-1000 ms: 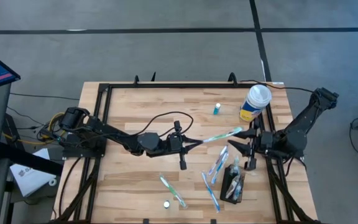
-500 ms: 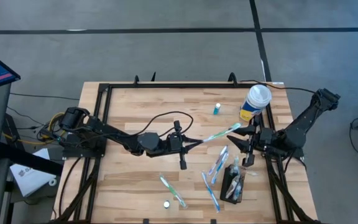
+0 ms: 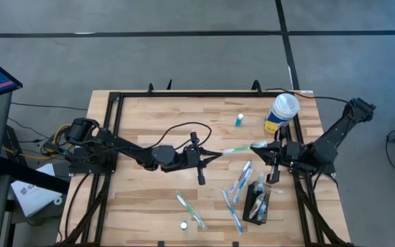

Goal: Pick & Place toothbrushing station
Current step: Put the green toothbrush into the black wire organizer

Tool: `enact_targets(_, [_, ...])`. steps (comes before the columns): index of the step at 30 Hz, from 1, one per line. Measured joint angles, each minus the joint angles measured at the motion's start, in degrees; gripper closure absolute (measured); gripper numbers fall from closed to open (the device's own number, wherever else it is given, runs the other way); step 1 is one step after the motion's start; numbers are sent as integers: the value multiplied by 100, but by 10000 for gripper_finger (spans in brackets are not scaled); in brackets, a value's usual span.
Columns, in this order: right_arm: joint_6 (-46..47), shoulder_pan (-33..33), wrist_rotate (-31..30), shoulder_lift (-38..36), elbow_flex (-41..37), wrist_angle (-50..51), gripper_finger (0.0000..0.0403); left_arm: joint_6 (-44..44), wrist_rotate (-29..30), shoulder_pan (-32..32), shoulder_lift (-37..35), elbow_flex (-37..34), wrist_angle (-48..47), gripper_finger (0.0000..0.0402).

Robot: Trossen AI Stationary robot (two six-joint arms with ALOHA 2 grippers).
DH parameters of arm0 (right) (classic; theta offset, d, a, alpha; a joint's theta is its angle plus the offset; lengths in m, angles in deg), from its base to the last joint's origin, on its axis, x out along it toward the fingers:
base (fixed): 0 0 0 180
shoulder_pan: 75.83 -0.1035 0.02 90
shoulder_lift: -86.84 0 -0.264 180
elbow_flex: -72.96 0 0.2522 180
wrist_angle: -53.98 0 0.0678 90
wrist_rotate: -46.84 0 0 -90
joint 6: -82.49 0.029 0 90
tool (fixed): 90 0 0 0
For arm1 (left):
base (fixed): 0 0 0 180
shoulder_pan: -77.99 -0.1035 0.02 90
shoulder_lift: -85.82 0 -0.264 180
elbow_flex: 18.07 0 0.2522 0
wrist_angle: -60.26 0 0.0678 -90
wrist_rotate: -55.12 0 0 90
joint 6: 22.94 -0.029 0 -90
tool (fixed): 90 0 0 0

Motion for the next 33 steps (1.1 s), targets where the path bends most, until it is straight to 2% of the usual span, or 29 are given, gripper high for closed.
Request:
enact_targets(11, [-153, -186, -64, -11, 0, 76, 400, 0, -73, 6, 0, -39, 111, 391])
enact_targets(14, [-151, -185, -80, -11, 0, 133, 401, -1, -299, 9, 0, -41, 135, 374])
enact_targets(19, [-145, -294, -74, -11, 0, 138, 402, -2, -308, 28, -95, -43, 143, 333])
enact_targets(25, [70, -930, -73, -8, 0, 164, 402, 0, -303, 72, -168, -80, 105, 304])
enact_targets(33, [177, -2003, -502, -8, 2, 227, 403, 18, -306, 89, -195, -76, 116, 304])
